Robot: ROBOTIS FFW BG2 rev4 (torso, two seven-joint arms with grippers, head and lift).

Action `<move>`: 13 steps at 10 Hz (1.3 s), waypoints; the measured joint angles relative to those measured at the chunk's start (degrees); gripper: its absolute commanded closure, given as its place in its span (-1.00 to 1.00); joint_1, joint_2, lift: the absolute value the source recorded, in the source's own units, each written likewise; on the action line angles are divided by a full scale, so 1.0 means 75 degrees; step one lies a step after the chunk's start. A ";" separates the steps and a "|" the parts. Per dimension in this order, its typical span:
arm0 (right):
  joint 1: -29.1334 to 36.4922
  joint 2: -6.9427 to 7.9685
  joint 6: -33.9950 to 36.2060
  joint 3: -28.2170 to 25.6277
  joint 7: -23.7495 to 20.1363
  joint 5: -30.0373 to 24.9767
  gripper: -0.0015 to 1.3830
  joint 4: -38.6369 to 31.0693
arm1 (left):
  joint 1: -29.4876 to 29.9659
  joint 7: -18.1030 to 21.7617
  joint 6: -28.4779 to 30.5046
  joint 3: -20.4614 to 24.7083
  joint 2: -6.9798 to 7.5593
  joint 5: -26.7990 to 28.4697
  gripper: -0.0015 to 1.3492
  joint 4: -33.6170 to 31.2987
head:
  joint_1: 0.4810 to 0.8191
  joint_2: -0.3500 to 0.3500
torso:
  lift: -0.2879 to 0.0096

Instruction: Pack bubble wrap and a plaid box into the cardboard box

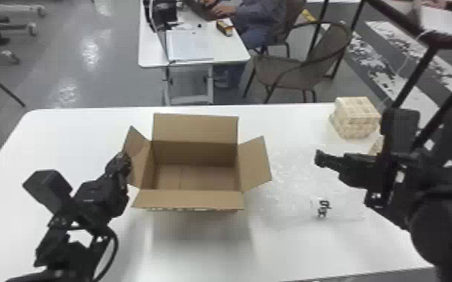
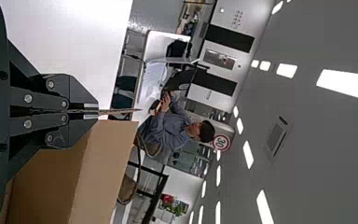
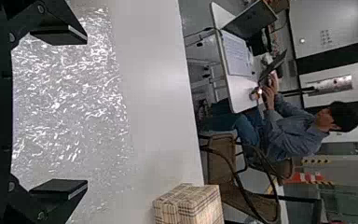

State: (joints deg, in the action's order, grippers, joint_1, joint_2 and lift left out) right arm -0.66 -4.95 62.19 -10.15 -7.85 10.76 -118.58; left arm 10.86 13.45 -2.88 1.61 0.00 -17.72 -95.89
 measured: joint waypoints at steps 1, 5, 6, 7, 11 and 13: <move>-0.0509 -0.0035 0.0992 0.0009 -0.0003 -0.0036 -0.71 0.0127 | -0.0011 0.0000 0.0022 -0.0022 0.0000 -0.0002 0.80 0.0000 | 0.27 -0.22 | 0.19; -0.1727 -0.0314 0.2824 0.0111 -0.0005 -0.0059 -0.71 0.1514 | -0.0029 0.0000 0.0014 -0.0101 0.0000 -0.0044 0.80 0.0000 | 0.27 -0.25 | 0.19; -0.2023 -0.0393 0.3053 0.0106 -0.0004 0.0118 -0.71 0.2127 | -0.0036 0.0000 0.0002 -0.0121 0.0000 -0.0054 0.80 0.0000 | 0.27 -0.26 | 0.19; -0.2369 -0.0514 0.3205 0.0112 -0.0001 0.0390 -0.71 0.2793 | -0.0058 0.0000 0.0005 -0.0148 0.0000 -0.0056 0.80 0.0000 | 0.27 -0.26 | 0.19; -0.3774 -0.0744 0.3216 0.0313 -0.0007 0.0893 -0.72 0.5128 | -0.0148 -0.0030 0.0094 -0.0306 0.0000 -0.0046 0.80 0.0000 | 0.27 -0.26 | 0.19; -0.4260 -0.0877 0.3063 0.0680 -0.0008 0.1147 -0.72 0.6323 | -0.0170 -0.0047 0.0094 -0.0344 0.0000 -0.0051 0.80 0.0000 | 0.27 -0.24 | 0.19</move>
State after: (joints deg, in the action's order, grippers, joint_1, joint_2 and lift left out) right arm -32.61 -11.53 85.17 -5.05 -7.91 19.36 -71.16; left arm 9.59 13.10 -2.18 -0.97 0.00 -18.10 -95.89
